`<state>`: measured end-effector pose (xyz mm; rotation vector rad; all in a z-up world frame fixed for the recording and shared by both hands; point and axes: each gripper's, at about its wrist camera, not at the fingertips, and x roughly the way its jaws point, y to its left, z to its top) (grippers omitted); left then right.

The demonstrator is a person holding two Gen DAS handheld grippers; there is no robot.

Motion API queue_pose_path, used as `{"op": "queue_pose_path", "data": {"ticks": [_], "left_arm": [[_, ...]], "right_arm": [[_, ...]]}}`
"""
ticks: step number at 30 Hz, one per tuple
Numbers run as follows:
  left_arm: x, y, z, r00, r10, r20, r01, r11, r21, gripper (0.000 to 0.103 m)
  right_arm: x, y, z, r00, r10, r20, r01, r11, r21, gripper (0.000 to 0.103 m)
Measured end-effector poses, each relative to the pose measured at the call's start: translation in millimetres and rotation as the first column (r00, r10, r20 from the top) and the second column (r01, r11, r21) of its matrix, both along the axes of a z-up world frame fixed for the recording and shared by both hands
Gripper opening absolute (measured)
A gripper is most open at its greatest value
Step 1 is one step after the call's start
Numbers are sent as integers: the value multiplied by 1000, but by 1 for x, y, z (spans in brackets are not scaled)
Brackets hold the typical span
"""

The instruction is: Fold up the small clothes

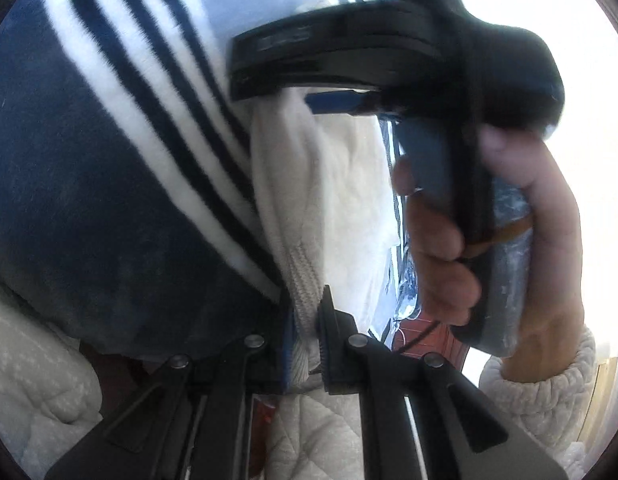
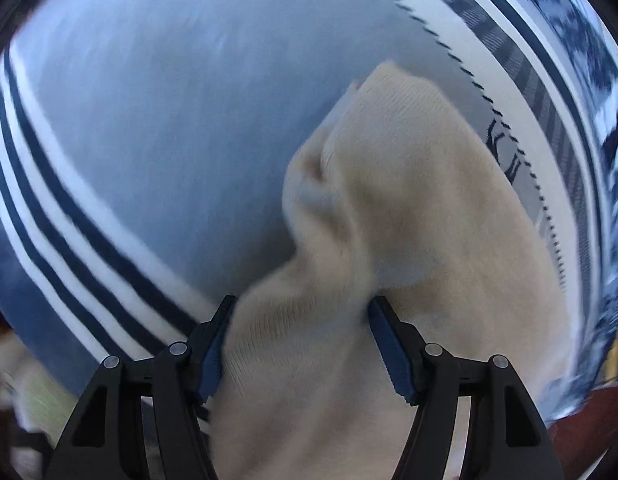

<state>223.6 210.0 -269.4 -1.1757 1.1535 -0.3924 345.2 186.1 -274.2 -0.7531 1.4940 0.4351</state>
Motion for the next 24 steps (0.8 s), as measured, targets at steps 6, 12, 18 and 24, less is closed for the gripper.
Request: {"op": "queue_pose_path", "data": {"ticks": [6, 12, 18, 24], "left_arm": [[-5, -8, 10, 1000, -12, 15, 11, 998, 60, 10], [-7, -36, 47, 996, -42, 84, 28, 987, 160, 10], [-22, -65, 98, 983, -71, 168, 34, 976, 217, 10], [-34, -114, 158, 950, -198, 243, 83, 906, 416, 9]], "right_arm": [[-7, 7, 2, 996, 74, 45, -71, 996, -47, 33], [13, -39, 30, 998, -51, -22, 53, 988, 148, 15], [22, -121, 80, 968, -198, -152, 247, 844, 476, 14], [21, -231, 132, 921, -288, -262, 383, 551, 741, 15]]}}
